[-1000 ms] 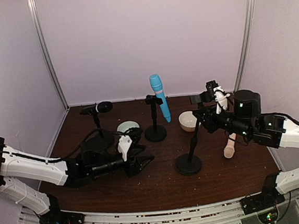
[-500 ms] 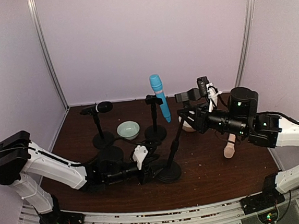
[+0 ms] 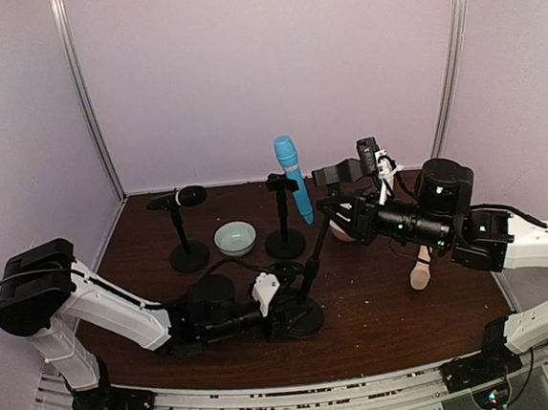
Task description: Attach the microphones to the stand
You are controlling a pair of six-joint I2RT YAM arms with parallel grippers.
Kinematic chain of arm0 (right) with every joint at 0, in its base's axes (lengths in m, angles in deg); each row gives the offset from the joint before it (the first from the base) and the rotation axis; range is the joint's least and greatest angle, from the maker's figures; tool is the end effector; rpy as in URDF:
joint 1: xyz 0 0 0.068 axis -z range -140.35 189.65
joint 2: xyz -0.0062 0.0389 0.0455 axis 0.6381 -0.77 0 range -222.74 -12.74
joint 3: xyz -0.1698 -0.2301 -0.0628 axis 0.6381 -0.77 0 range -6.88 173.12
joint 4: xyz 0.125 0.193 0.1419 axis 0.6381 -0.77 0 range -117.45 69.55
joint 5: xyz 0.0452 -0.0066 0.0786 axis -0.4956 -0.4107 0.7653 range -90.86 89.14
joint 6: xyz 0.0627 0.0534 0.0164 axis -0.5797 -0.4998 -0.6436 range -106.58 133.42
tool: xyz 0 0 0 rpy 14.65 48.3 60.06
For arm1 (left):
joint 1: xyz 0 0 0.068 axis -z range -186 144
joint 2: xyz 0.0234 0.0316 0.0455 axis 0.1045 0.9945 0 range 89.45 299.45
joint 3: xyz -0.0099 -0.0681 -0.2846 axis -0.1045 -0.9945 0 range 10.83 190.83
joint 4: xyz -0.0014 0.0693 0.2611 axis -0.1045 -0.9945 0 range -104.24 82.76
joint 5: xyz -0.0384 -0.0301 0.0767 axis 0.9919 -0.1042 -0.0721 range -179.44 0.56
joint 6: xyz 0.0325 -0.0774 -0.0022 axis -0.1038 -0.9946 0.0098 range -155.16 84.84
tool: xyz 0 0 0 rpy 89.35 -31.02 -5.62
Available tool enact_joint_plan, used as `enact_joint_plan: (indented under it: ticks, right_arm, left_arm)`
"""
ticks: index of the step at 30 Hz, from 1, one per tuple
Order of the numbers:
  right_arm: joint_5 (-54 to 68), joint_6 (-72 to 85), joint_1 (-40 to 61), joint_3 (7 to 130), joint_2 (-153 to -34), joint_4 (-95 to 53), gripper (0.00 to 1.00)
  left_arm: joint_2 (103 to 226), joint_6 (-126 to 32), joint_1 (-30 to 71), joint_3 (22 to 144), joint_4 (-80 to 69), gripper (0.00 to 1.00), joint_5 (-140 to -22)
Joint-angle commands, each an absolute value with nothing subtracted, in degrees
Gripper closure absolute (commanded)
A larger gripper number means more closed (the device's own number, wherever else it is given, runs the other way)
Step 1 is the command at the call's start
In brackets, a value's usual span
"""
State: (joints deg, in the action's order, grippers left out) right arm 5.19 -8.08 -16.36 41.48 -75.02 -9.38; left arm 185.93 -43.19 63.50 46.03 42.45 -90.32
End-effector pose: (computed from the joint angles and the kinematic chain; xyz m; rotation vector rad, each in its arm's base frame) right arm 0.1590 0.2497 0.3551 -0.5996 1.6357 1.1078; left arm 0.1311 -0.3475 0.1725 0.9490 1.6191 -0.9474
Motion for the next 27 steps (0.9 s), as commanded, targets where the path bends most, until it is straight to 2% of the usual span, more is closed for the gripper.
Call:
enact_joint_plan:
  ticks: [1,7,15,17,20,25,27]
  right_arm:
    - [5.54,-10.36,-16.67,43.72,-74.47,-2.9,0.99]
    - [5.65,-10.66,-16.65,43.75,-74.16,-3.47,0.99]
    - [5.56,-10.82,-16.69,43.57,-73.75,-3.77,0.99]
    - [5.56,-10.99,-16.67,43.56,-73.74,-3.79,0.99]
    - [5.57,-11.18,-16.71,43.48,-73.42,-4.05,0.99]
    - [5.04,-11.23,-16.67,43.39,-72.87,-4.83,0.99]
    - [5.12,-11.34,-16.71,43.21,-72.68,-4.96,0.99]
  left_arm:
    - [186.97,-43.4,63.79,47.89,46.31,0.62,-90.79]
    - [187.68,-43.08,63.79,48.75,46.72,0.74,-92.16]
    - [188.71,-43.74,63.74,49.99,46.9,0.83,-91.99]
    - [188.84,-44.06,63.79,50.2,46.9,0.83,-92.02]
    - [188.98,-44.17,63.79,50.45,46.81,0.78,-92.78]
    - [189.03,-44.2,63.79,50.85,46.38,0.8,-92.82]
    - [189.03,-44.3,63.79,50.98,46.21,0.76,-93.16]
